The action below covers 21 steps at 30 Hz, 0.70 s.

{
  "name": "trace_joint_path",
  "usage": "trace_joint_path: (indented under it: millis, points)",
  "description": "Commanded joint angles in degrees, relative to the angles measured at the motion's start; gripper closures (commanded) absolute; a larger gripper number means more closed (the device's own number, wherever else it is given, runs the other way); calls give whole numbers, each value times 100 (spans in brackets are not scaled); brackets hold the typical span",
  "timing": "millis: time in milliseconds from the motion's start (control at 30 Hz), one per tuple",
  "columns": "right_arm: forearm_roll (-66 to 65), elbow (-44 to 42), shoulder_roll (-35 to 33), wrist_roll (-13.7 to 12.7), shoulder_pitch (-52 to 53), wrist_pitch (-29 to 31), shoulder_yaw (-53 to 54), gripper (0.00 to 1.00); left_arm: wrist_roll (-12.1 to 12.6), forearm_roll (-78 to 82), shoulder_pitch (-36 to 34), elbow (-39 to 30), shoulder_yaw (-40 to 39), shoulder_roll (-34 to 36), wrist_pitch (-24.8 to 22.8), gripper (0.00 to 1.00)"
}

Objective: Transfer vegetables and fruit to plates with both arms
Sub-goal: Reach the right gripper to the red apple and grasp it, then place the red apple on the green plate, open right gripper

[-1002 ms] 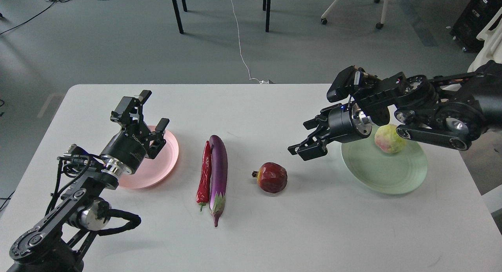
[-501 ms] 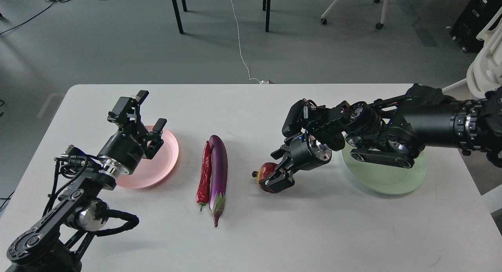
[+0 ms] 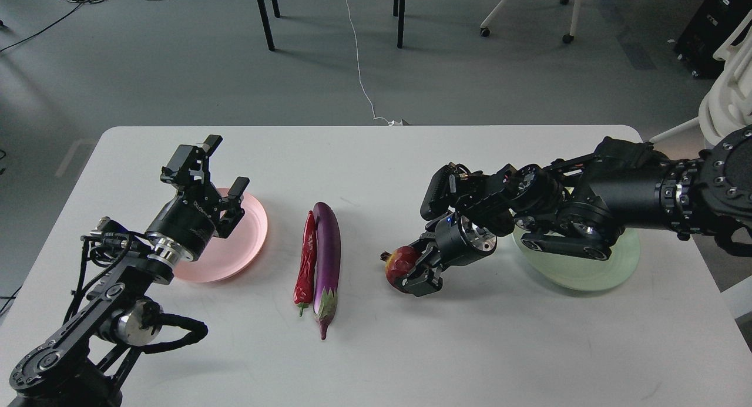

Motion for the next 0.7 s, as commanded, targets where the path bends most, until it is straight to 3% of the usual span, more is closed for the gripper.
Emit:
trace_joint_path:
  millis: [0,334,668]
  points:
    - [0,45,-95,0,172,-26,1,54,0,0,0,-9,-6,7,1,0]
    - [-140,581,-1597,0,973,-26,1,53,0,0,0,0,3,7,1,0]
    - [-967,678,-3065,0,499,-26,-87,52,0,0,-9,-44,3,7,1,0]
